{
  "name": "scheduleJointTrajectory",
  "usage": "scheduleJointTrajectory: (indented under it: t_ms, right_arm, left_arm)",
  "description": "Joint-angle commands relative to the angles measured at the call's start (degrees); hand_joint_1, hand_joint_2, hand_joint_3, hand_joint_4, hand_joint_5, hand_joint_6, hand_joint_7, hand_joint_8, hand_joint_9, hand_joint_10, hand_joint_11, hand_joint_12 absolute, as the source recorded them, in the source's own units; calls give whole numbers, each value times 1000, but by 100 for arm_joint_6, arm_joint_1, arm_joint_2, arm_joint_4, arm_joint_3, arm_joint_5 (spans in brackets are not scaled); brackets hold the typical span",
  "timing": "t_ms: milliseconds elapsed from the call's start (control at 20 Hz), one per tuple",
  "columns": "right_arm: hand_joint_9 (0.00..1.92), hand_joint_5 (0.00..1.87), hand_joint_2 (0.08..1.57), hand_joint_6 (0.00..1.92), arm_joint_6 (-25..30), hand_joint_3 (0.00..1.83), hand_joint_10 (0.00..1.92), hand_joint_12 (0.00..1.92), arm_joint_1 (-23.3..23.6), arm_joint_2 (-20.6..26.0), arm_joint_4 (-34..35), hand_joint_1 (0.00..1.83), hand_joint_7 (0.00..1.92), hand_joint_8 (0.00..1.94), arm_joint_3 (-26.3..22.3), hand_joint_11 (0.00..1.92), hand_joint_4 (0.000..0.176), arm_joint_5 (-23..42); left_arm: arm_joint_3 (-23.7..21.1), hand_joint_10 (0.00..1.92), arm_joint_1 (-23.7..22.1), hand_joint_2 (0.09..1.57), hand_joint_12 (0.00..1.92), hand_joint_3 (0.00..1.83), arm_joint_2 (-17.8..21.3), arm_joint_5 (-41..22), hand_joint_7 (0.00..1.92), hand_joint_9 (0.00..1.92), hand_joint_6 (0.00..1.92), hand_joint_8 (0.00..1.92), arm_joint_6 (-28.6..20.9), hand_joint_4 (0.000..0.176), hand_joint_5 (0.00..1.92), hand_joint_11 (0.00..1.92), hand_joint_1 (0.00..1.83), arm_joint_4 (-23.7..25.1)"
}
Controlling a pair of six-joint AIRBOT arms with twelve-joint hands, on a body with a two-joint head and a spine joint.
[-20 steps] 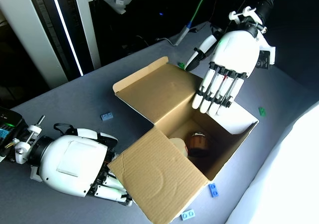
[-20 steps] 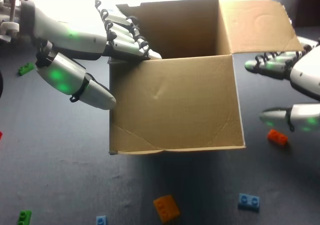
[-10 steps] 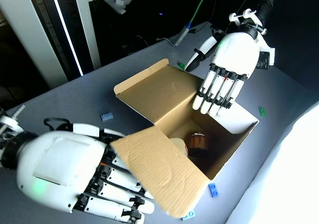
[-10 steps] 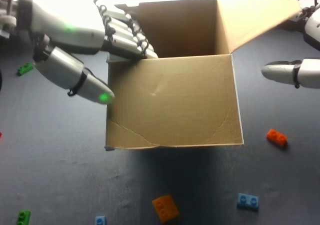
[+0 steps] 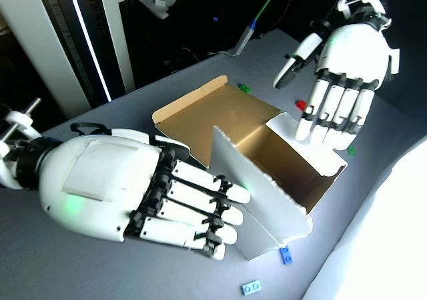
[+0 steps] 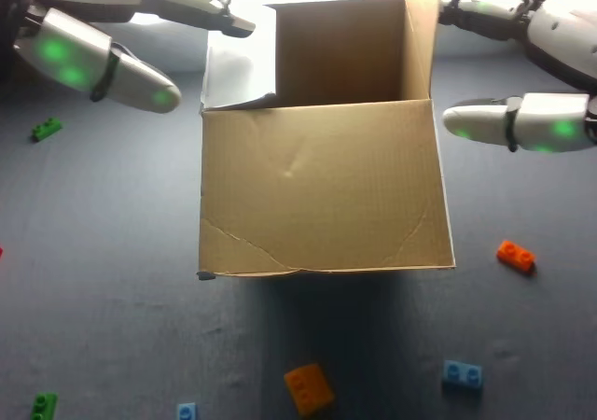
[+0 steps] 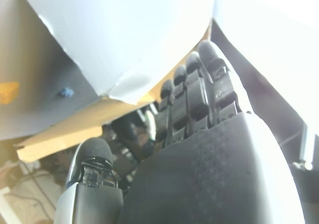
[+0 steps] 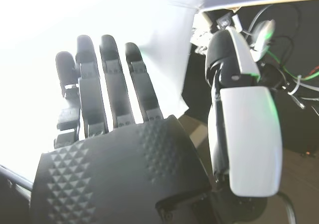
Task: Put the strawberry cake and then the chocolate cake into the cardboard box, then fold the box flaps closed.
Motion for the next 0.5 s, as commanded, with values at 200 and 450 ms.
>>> scheduleJointTrajectory:
  t_ms: [200, 450]
  right_arm:
    - [438, 271, 1141, 0, -26, 2, 0, 1031, 246, -145, -300, 244, 376, 0, 63, 0, 0, 380]
    - [435, 270, 1147, 7, -239, 2, 3, 1040, 361, -249, -524, 248, 384, 1, 125, 0, 0, -220]
  left_arm:
    - [509, 8, 208, 1261, 823, 0, 27, -266, 211, 219, 6, 5, 18, 0, 152, 0, 0, -372]
    - [878, 6, 511, 1237, 774, 0, -46, -705, 188, 195, 0, 3, 211, 0, 131, 0, 0, -373]
